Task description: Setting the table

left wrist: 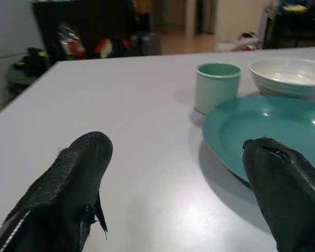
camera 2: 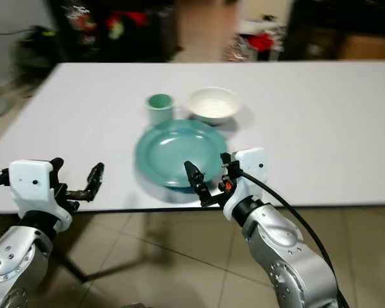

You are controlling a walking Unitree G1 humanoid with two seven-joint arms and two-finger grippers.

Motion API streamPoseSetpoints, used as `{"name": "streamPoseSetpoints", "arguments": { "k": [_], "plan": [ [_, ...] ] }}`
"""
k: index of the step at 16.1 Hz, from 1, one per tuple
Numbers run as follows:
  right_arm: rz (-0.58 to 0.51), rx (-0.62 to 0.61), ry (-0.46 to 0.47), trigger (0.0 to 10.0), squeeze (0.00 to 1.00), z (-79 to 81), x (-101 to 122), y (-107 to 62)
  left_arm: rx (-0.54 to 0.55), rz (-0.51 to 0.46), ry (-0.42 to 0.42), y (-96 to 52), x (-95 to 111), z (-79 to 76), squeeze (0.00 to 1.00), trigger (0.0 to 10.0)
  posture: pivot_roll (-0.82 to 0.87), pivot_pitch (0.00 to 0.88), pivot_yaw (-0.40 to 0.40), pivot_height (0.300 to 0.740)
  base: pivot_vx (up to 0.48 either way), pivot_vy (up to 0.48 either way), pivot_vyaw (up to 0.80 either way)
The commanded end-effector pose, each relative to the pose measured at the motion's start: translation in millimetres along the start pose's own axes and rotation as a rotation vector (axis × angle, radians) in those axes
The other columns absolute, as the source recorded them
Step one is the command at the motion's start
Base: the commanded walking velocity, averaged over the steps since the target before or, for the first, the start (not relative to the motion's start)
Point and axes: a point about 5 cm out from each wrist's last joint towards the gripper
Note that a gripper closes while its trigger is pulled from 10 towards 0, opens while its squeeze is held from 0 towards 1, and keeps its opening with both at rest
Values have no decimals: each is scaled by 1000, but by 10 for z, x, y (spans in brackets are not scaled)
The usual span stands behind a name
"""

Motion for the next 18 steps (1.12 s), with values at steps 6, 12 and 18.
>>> {"name": "streamPoseSetpoints", "arguments": {
  "k": [6,12,18],
  "plan": [
    [-31,17,-21,10000,1000,-18,48,67,24,-3,20,68,-34,18,941,10000,-35,0,45,740,0,0,800],
    [-39,51,-25,10000,1000,-12,40,113,17,-23,34,82,7,-7,0,10000,-16,0,37,740,0,0,800],
    [-52,-12,4,10000,1000,-86,14,55,-9,-22,40,126,3,-11,0,10000,-43,0,71,740,0,0,800]
  ]
}}
Point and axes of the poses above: a point about 5 cm out from each wrist's last joint towards the gripper, its own y axis pointing out of the wrist towards the gripper, its own x axis along the axis of the wrist's last joint, z = x × y, and after that the axes turned 2 degrees about y, right-handed
